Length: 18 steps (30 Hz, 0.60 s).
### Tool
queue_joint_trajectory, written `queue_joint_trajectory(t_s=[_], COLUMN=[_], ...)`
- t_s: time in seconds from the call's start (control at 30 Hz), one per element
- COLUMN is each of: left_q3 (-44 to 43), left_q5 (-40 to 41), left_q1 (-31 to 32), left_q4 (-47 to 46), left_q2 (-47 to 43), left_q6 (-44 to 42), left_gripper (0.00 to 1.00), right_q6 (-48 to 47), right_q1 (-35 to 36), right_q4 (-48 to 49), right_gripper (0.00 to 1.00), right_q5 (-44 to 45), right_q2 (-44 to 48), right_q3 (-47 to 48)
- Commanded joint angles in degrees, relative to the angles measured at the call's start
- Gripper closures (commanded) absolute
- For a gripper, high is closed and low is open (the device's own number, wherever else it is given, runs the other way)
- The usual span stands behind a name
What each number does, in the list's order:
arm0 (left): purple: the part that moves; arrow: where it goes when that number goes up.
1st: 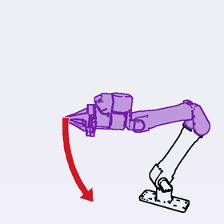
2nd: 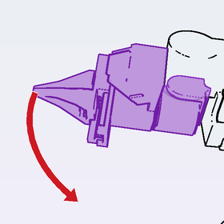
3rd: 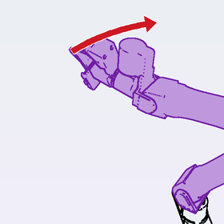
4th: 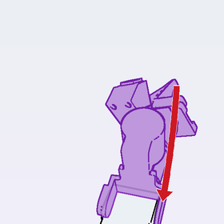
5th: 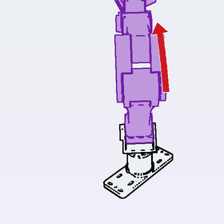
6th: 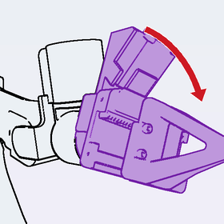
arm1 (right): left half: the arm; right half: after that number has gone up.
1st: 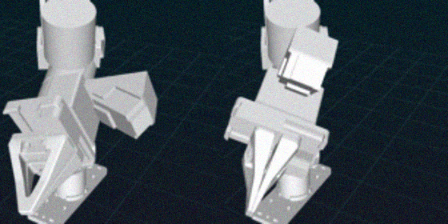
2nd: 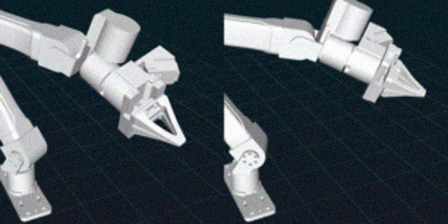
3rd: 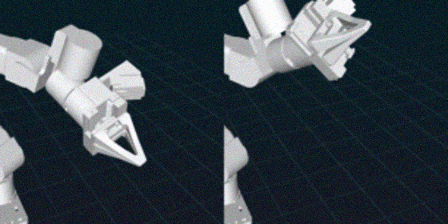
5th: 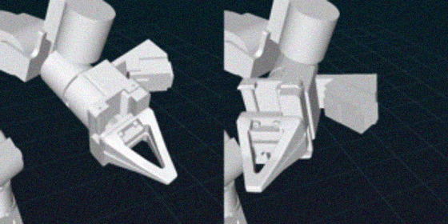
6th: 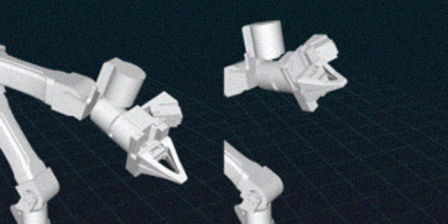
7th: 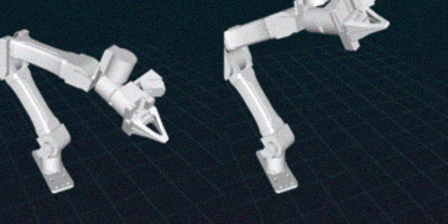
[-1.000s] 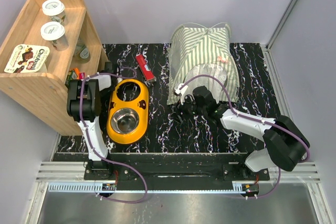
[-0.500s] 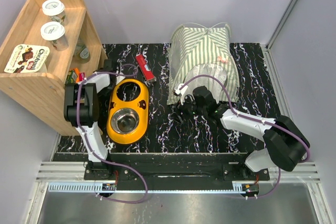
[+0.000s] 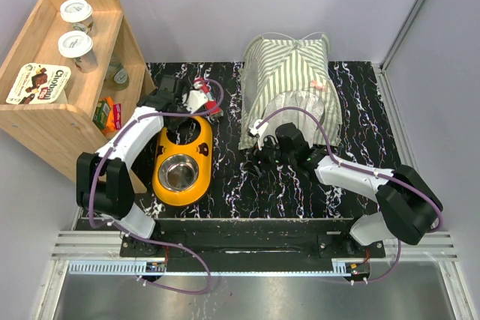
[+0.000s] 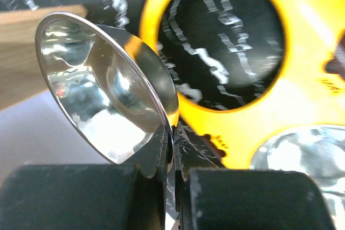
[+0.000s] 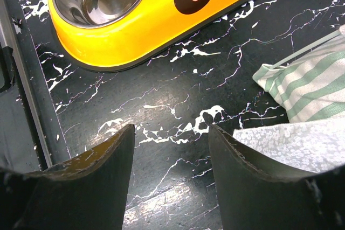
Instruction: Set up the pet tent
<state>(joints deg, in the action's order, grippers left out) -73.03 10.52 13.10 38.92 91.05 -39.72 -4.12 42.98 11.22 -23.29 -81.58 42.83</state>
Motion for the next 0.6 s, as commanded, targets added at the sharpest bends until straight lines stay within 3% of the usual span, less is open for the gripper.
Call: queue_joint_trajectory(t_s=[0.0,0.47,0.5,0.57], left_q3=[-1.85,-0.62,-0.27,0.08], left_q5=[-9.71,-16.13,-17.54,-19.66], left_q1=[3.50,6.85,6.85,6.94], left_q4=[8.01,5.91,5.99,6.52], left_q2=[-1.31,9.50,9.76,9.77], left_q6=[3.77,5.01,4.83,4.75], left_gripper=[1.00,1.00,0.91,0.62], right_q6=[-0.01,0.78,0.69,0.78], right_q1=[0.44,0.44,0.44,0.52], right_q4=[1.17,-1.20,-1.47,-1.90], right_gripper=[0.37,0.37,0.37,0.37], right_q5=[-1.23,-0.71,-0.53,-0.18], right_q2=[0.99,3.44,3.71,4.23], right_q3=[1.56,1.64,1.56,1.29])
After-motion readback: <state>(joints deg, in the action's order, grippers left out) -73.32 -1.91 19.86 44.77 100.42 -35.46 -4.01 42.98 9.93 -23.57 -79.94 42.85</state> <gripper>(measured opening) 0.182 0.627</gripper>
